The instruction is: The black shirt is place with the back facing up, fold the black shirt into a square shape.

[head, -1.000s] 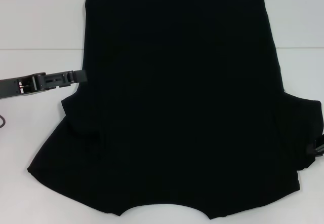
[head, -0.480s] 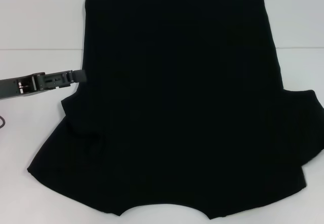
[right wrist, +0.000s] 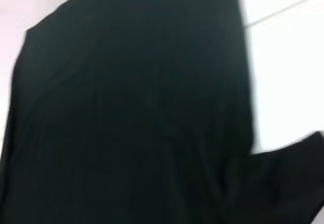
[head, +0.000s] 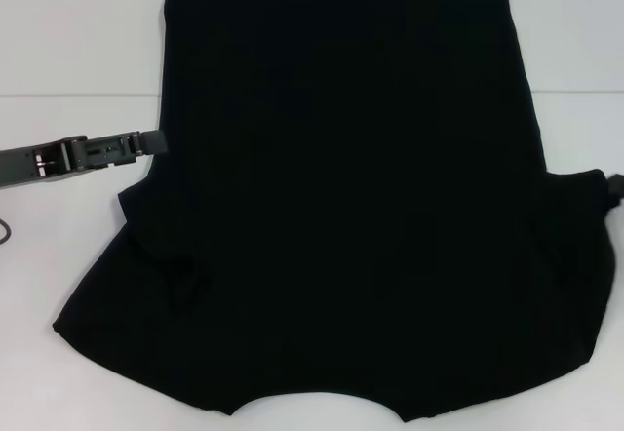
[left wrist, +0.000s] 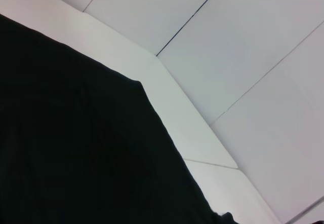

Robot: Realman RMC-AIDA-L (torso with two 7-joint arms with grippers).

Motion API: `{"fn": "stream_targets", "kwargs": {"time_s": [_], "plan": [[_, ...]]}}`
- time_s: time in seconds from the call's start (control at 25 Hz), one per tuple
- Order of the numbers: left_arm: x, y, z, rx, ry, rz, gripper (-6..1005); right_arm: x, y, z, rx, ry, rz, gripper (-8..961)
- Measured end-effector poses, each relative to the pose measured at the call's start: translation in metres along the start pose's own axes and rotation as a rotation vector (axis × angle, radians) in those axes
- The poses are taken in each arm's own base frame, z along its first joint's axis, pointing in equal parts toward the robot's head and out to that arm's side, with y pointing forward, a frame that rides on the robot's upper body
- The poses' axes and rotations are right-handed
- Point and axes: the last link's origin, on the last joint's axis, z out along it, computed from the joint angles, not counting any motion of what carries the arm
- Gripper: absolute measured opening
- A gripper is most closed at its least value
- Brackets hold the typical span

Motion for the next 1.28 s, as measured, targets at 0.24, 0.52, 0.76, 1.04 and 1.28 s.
{"fn": "stream_targets", "kwargs": {"time_s": [0.24,0.52,0.76,1.04,1.28], "plan": [[0.001,0.000,-0.002,-0.005,0.020,-0.003,955,-0.004,0.025,0.015,-0.003,0.053,-0.125,7],[0.003,-0.001,-0.003,0.003,0.033,-0.002,954,0.004,0.073,0.045,-0.015,0.214,-0.429,6],[0.003,-0.003,-0.007,0.011,0.049,-0.010,953,0.017,0.095,0.057,-0.001,0.328,-0.603,22],[0.006,-0.006,-0.013,0.022,0.085,-0.020,952,0.024,0.092,0.056,0.011,0.393,-0.605,44],[0.011,-0.007,-0.013,0.029,0.115,-0.016,951,0.016,0.089,0.053,0.016,0.337,-0.513,63]]}}
